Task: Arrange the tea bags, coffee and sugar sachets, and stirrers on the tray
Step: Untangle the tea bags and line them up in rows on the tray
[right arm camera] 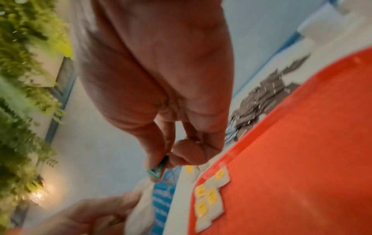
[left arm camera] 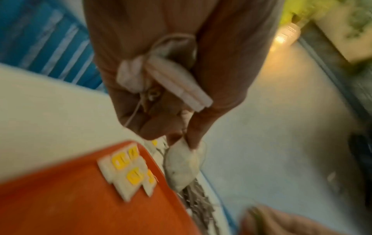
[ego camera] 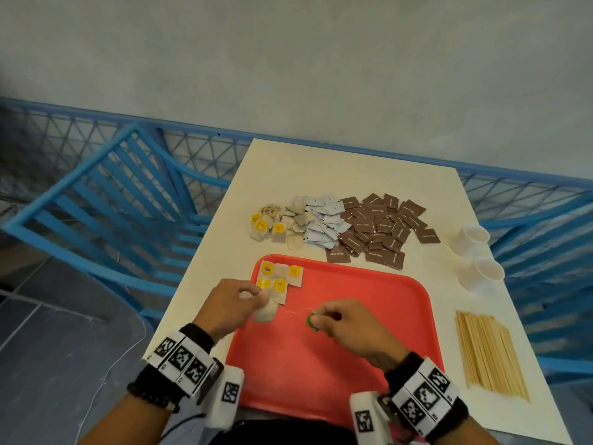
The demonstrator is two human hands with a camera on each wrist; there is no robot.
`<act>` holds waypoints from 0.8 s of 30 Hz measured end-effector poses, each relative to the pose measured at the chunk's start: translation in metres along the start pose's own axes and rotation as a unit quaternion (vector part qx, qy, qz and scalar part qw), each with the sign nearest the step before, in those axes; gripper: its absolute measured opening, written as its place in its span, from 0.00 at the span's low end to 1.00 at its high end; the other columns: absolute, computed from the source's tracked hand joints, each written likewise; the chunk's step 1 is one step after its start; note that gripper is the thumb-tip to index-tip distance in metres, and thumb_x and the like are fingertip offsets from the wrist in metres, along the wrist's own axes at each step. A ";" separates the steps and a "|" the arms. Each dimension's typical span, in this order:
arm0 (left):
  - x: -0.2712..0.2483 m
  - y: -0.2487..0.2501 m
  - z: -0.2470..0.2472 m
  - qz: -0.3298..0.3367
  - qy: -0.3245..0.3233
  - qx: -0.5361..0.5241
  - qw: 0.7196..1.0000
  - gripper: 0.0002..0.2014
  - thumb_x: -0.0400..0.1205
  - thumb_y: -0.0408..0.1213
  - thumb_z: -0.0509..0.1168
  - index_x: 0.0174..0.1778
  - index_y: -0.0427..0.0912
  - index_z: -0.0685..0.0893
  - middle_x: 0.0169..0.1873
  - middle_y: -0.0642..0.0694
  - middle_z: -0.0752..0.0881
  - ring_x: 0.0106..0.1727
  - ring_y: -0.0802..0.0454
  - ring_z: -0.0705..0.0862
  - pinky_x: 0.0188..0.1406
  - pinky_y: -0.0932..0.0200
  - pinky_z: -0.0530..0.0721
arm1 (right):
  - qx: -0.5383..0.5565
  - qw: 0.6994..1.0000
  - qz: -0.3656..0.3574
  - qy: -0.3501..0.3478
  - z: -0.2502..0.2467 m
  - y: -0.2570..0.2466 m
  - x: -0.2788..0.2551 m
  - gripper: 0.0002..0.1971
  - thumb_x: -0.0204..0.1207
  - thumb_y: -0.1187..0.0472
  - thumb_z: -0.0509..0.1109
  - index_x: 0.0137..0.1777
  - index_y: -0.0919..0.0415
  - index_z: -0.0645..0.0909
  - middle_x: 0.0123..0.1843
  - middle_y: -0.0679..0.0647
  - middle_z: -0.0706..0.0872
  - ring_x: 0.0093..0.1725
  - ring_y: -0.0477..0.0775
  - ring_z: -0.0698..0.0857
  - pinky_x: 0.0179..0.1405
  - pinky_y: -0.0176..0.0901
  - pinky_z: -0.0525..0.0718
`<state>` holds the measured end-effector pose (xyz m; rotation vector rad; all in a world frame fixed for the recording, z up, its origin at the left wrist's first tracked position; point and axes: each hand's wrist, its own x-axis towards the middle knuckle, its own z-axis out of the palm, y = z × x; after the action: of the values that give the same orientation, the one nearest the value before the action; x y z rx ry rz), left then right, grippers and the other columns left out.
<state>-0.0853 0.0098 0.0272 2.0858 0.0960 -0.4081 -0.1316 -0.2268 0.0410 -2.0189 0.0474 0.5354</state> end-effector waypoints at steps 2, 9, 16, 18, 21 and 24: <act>-0.008 0.006 0.011 -0.054 -0.026 -0.127 0.990 0.07 0.81 0.36 0.73 0.47 0.35 0.90 0.27 0.51 0.84 0.21 0.60 0.75 0.21 0.62 0.75 | 0.087 0.996 -0.004 0.027 0.015 -0.011 0.007 0.07 0.81 0.63 0.73 0.42 0.56 0.89 0.28 0.47 0.81 0.27 0.41 0.75 0.30 0.32 0.75; -0.017 0.014 0.017 -0.051 -0.077 -0.238 0.967 0.13 0.86 0.39 0.66 0.46 0.37 0.93 0.30 0.40 0.80 0.24 0.55 0.64 0.22 0.61 0.75 | 0.217 0.970 0.013 0.107 0.031 -0.026 0.020 0.05 0.73 0.67 0.80 0.45 0.69 0.89 0.30 0.55 0.86 0.26 0.45 0.79 0.24 0.34 0.75; -0.016 0.010 0.019 -0.055 -0.050 -0.292 0.953 0.05 0.81 0.33 0.73 0.47 0.35 0.91 0.25 0.48 0.81 0.21 0.59 0.72 0.19 0.65 0.75 | 0.250 0.959 0.048 0.126 0.040 -0.024 0.029 0.07 0.72 0.62 0.82 0.39 0.63 0.86 0.31 0.54 0.88 0.26 0.44 0.77 0.22 0.34 0.73; -0.014 0.008 0.018 -0.044 -0.053 -0.288 0.955 0.04 0.81 0.31 0.72 0.47 0.35 0.91 0.26 0.50 0.84 0.21 0.59 0.73 0.17 0.66 0.74 | 0.265 0.955 0.061 0.119 0.037 -0.021 0.031 0.10 0.70 0.62 0.83 0.45 0.63 0.84 0.32 0.52 0.85 0.27 0.44 0.77 0.23 0.35 0.73; -0.008 0.001 0.016 -0.030 -0.055 -0.270 0.961 0.02 0.81 0.32 0.72 0.46 0.37 0.90 0.28 0.51 0.85 0.24 0.55 0.74 0.16 0.68 0.73 | 0.261 0.960 0.079 0.066 0.032 -0.016 0.032 0.13 0.71 0.59 0.82 0.52 0.61 0.86 0.37 0.51 0.86 0.33 0.45 0.79 0.26 0.35 0.73; -0.002 -0.013 0.019 -0.016 -0.080 -0.236 0.968 0.01 0.80 0.34 0.74 0.45 0.41 0.91 0.37 0.45 0.88 0.31 0.51 0.80 0.24 0.60 0.78 | 0.229 0.970 0.082 0.025 0.037 -0.006 0.033 0.08 0.72 0.59 0.82 0.47 0.62 0.89 0.34 0.51 0.87 0.31 0.42 0.80 0.26 0.33 0.71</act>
<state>-0.0952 0.0008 0.0081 1.5797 0.1178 -0.5157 -0.1127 -0.1863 0.0186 -1.5830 0.3405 0.5212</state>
